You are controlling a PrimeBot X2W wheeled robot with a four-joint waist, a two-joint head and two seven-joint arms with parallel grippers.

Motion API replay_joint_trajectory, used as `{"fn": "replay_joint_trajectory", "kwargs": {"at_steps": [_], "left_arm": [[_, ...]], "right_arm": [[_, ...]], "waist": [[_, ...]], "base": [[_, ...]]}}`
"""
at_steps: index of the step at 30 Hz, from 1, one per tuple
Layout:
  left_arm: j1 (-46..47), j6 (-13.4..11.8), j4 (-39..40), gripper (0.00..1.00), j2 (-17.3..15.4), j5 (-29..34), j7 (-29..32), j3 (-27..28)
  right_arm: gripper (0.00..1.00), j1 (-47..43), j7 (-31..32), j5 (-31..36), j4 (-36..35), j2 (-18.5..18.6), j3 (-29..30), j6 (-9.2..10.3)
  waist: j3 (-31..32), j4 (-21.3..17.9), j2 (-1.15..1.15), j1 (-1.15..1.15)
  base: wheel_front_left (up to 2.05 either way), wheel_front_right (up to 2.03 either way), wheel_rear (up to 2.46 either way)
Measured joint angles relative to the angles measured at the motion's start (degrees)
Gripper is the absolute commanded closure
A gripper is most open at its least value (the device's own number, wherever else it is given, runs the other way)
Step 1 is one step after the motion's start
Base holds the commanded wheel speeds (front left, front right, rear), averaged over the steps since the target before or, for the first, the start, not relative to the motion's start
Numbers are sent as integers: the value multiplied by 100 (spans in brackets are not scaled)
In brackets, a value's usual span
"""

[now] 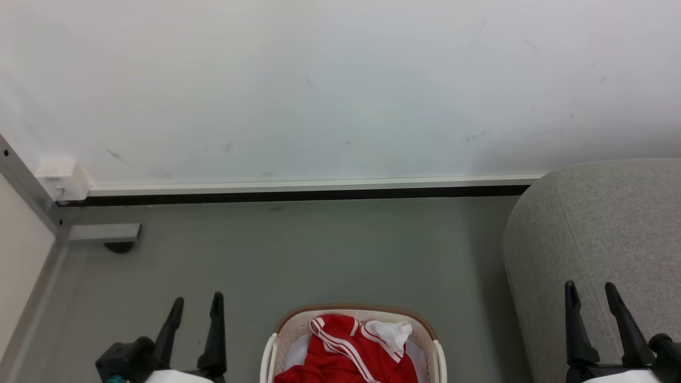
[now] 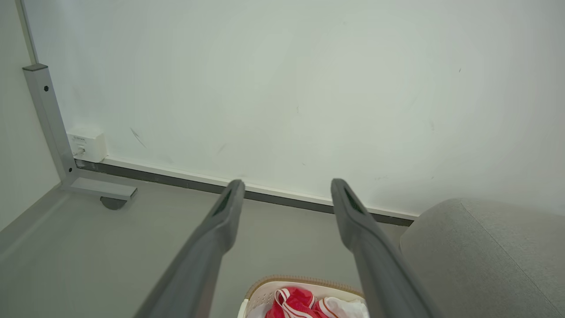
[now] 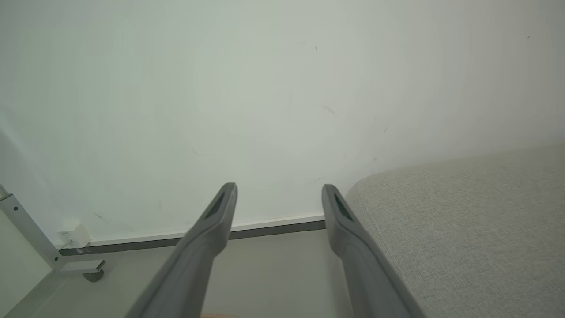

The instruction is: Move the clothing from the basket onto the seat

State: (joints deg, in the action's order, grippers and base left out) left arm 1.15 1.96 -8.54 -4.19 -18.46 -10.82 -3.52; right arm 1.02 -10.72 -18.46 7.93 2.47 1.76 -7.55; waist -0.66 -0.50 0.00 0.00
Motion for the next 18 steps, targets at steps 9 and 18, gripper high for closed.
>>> {"fn": "replay_joint_trajectory", "kwargs": {"at_steps": [9, 18], "left_arm": [[-37, 1, -76, 0, -26, 433, -98, -27], [-48, 4, -85, 0, -37, 814, -199, -27]], "right_arm": [[0, -49, -125, 348, 113, 5, 13, 0], [0, -61, -231, 597, 167, 10, 21, 0]], "waist": [[12, 5, 0, 0], [18, 7, 0, 0]], "base": [[0, 0, 0], [0, 0, 0]]}}
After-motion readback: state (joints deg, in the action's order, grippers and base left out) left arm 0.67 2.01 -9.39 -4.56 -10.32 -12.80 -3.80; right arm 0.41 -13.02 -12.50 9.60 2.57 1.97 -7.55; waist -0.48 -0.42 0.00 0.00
